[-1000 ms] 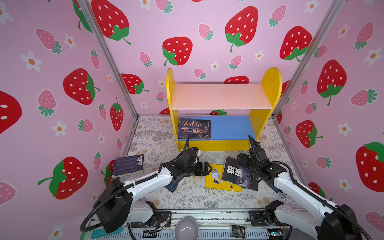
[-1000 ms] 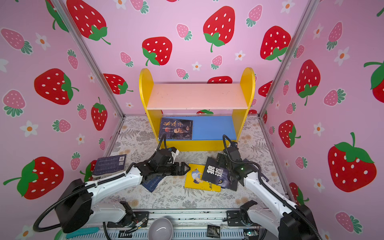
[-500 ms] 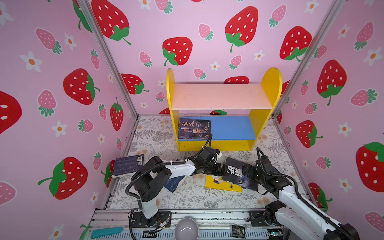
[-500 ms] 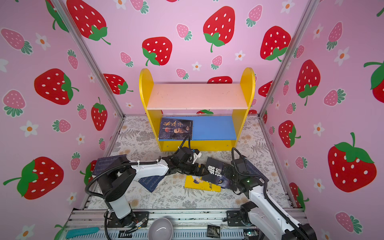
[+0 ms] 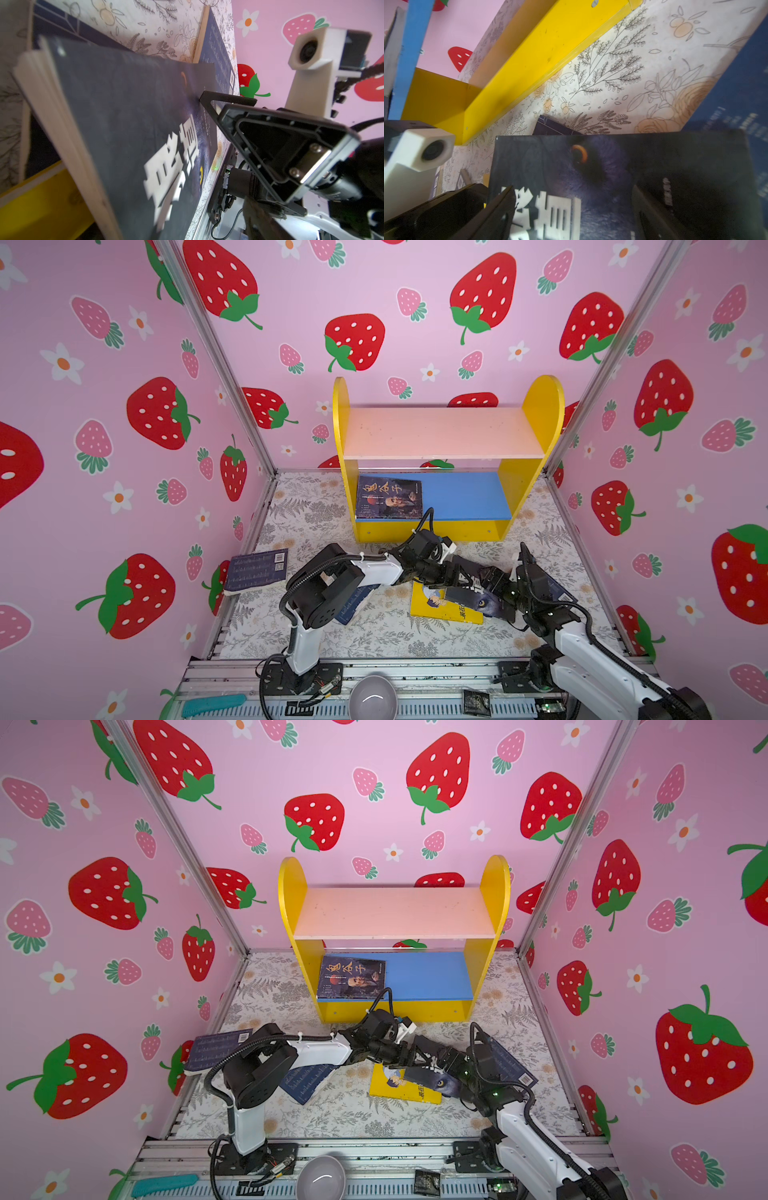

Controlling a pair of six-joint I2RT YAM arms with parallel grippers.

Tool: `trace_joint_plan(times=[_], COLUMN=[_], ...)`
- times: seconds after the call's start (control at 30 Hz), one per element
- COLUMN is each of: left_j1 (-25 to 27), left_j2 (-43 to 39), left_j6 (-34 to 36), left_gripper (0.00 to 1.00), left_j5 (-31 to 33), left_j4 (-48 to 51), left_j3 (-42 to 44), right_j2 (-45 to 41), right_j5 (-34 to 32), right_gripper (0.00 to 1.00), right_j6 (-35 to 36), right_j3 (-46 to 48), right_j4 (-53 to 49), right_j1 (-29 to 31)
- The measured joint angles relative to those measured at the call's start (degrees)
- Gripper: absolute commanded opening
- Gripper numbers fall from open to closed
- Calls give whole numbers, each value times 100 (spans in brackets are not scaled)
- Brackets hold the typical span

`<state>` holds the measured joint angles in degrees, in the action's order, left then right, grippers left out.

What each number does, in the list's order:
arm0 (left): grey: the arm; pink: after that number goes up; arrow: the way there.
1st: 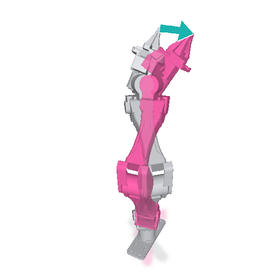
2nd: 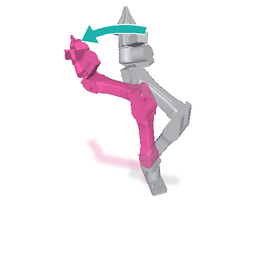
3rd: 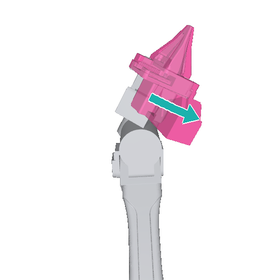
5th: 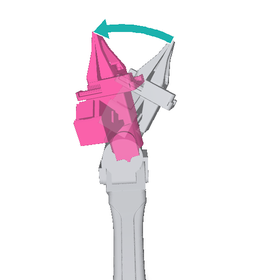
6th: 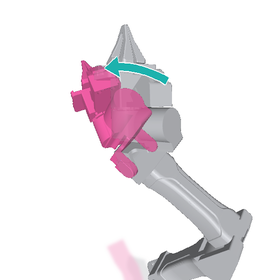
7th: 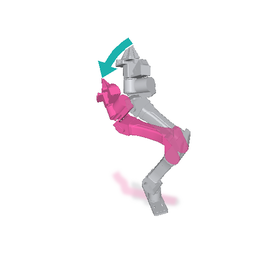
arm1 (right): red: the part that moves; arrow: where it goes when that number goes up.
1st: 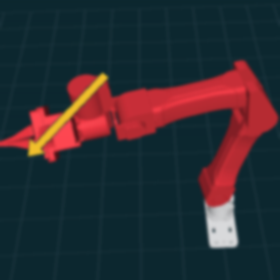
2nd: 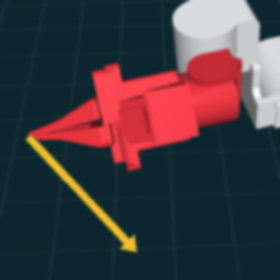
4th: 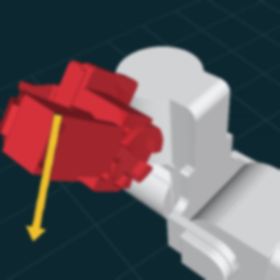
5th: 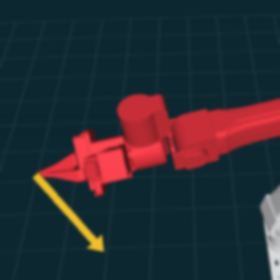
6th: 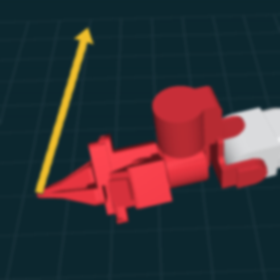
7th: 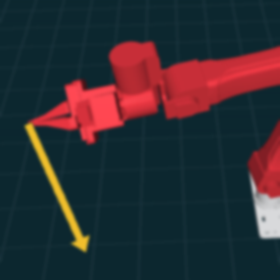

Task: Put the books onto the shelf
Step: 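Withdraw the right gripper toward the dark white-lettered book while the left gripper reaches it too, then grip the dark book's edge with the right gripper while the left gripper tips it upright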

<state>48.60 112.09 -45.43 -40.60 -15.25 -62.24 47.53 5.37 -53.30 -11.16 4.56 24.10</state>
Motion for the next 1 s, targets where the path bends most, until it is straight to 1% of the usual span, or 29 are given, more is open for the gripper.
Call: trace_joint_plan(times=[0.03,0.17,0.27,0.37,0.4,0.5,0.57,0.63,0.87,0.93,1.0], left_j1=[0,-11,-15,-15,-13,13,31,44,-7,-125,-354], left_j2=[13,22,24,15,2,-105,-282,-470,-1897,-2337,-2730], left_j6=[-72,-273,-407,-396,-411,-350,-269,-184,306,341,339], left_gripper=[75,48,33,21,14,0,0,0,0,0,0], left_j5=[-15,-55,-72,-28,-9,74,157,254,769,785,748], left_j4=[-42,-149,-225,-247,-225,-105,13,136,957,1110,1231], left_j3=[0,-28,-59,-63,-63,-61,-61,-59,96,199,295], right_j2=[20,92,92,-24,-79,-282,-396,-485,-479,-354,-234], right_j5=[39,144,166,177,181,214,247,264,387,608,901], right_gripper=[88,88,88,89,89,94,100,100,100,100,100], right_j6=[-20,-74,-83,-76,-63,44,181,369,1099,1252,1355], right_j3=[33,92,94,92,81,-94,-302,-584,-1698,-1888,-1980], right_j4=[96,334,374,345,297,9,-184,-323,-177,-37,107], right_j1=[0,0,-2,-2,-2,-2,-2,-24,-52,-66,-90])
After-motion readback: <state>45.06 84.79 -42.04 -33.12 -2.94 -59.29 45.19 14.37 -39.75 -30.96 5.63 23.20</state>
